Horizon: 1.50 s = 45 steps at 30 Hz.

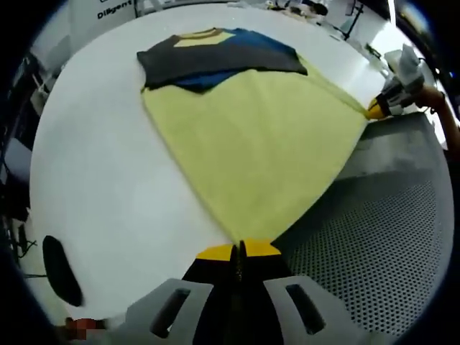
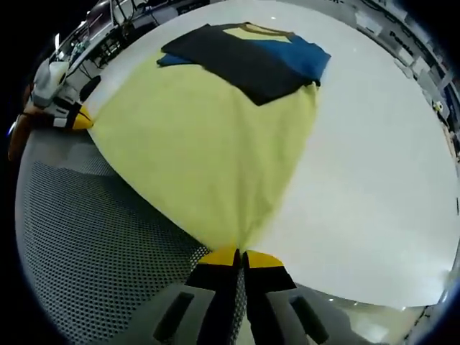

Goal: Fold the garment on the visible template until the final outline fits inside the template.

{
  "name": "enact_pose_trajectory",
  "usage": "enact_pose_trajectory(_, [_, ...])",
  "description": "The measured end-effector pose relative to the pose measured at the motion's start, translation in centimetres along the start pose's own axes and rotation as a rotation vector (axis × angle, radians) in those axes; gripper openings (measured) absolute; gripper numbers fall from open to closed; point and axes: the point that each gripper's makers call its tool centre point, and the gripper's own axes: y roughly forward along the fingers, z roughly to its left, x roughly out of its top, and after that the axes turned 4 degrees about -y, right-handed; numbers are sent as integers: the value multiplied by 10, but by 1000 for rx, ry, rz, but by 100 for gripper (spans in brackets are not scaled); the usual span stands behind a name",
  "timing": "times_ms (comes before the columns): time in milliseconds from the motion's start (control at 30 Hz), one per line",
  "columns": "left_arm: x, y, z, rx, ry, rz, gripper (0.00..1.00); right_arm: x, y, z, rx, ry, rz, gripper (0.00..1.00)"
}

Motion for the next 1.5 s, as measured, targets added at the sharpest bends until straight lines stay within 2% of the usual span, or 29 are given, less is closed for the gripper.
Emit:
enact_pose_trajectory(167, [-4, -1, -2, -3, -2, 7, 4, -3, -2, 2, 7, 1, 11, 0])
enact_pose_trajectory(400, [3, -8, -1, -2, -24, -4, 4, 1, -8, 0, 6, 16, -3, 0])
enact_pose_trajectory(633, [15, -18, 0, 0, -107, -38, 4, 15, -24, -3, -6, 11, -42, 0])
enact_pose_trajectory(733, [24, -24, 3, 21, -76, -72, 4, 22, -30, -6, -12, 18, -65, 0])
enact_pose_trajectory(833, [28, -28, 4, 28, -60, -76, 4, 29, -36, -10, -17, 24, -90, 0])
enact_pose_trajectory(1033, [47, -40, 12, 54, -59, -145, 4, 48, -54, -15, -39, 41, -168, 0])
enact_pose_trajectory(1133, [64, -50, 19, 89, -52, -213, 4, 57, -62, -21, -51, 55, -205, 0])
enact_pose_trajectory(1267, [79, -61, 25, 101, -79, -279, 4, 69, -71, -28, -73, 66, -243, 0])
enact_pose_trajectory(1367, [88, -67, 29, 107, -83, -308, 4, 77, -75, -32, -79, 73, -267, 0])
enact_pose_trajectory(1433, [99, -71, 31, 111, -43, -344, 4, 86, -78, -35, -87, 67, -286, 0])
enact_pose_trajectory(1500, [103, -73, 35, 112, -57, -350, 4, 93, -79, -40, -100, 71, -303, 0])
